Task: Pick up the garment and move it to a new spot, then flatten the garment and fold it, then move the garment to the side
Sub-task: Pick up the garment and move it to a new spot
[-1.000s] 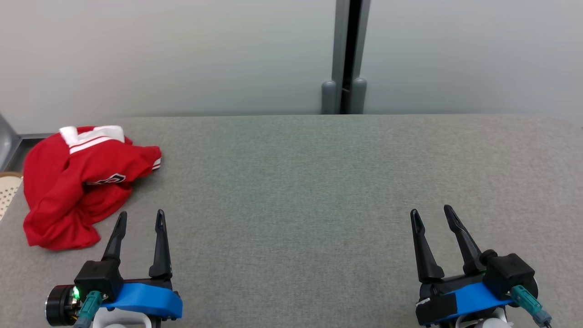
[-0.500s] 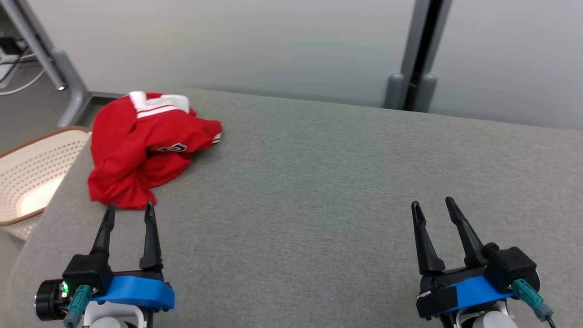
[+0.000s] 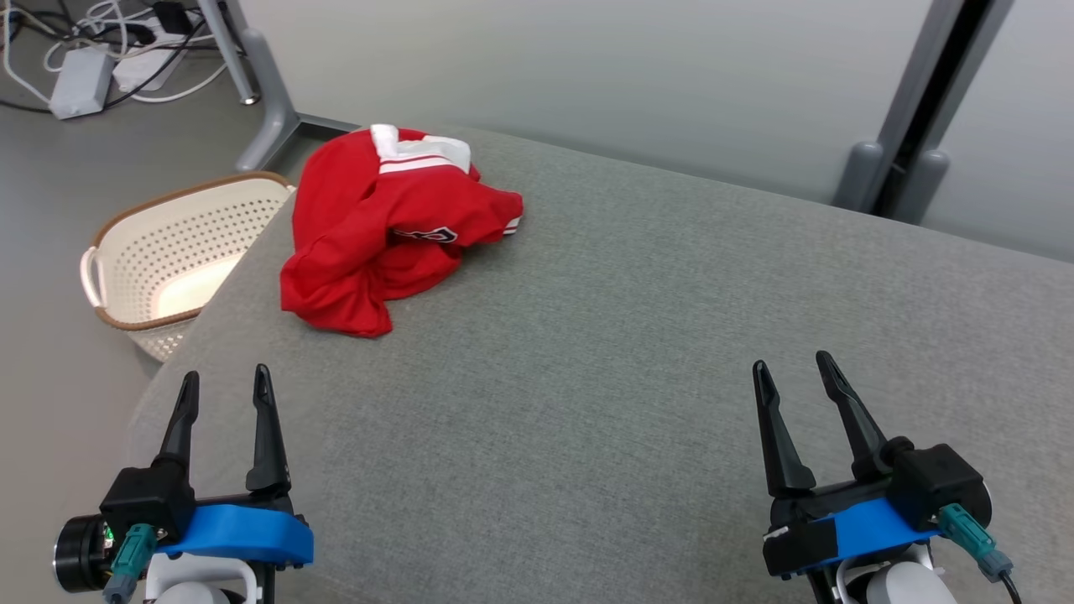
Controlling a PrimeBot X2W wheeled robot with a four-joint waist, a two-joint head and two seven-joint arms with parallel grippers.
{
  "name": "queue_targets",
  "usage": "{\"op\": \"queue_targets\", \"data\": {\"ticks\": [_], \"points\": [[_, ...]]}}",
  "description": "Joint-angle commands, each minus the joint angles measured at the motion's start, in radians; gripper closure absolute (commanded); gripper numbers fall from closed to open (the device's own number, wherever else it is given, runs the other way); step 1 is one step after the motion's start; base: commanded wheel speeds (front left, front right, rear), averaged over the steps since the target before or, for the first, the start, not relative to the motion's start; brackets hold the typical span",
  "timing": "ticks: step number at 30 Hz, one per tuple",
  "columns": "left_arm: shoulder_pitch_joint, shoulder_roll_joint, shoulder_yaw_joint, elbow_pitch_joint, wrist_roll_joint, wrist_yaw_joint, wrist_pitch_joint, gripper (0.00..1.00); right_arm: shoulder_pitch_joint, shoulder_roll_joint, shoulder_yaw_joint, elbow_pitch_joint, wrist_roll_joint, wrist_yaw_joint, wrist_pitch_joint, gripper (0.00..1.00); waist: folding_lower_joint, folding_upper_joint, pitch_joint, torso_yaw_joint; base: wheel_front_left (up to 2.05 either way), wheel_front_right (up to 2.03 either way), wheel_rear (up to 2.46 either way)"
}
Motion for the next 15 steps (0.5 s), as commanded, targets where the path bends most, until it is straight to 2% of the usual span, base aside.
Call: {"op": "queue_targets", "data": {"ticks": [1, 7, 15], "points": [[0.005, 0.005, 0.006, -0.003, -0.002, 0.001, -0.003, 0.00, -0.011, -0.001, 0.000, 0.002, -0.004, 0.000, 0.000, 0.00, 0.0000, -0.0001, 0.004, 0.015, 0.00, 0.00, 0.00], [0.012, 0.004, 0.020, -0.011, -0.006, 0.006, -0.003, 0.00, -0.016, -0.001, 0.007, 0.004, -0.008, 0.000, 0.000, 0.00, 0.0000, -0.0001, 0.010, 0.031, 0.00, 0.00, 0.00], [-0.004, 0.004, 0.047, -0.021, -0.006, 0.005, -0.003, 0.00, -0.023, -0.008, 0.015, 0.004, -0.015, 0.000, 0.000, 0.00, 0.0000, -0.0001, 0.027, 0.008, 0.00, 0.00, 0.00]]}}
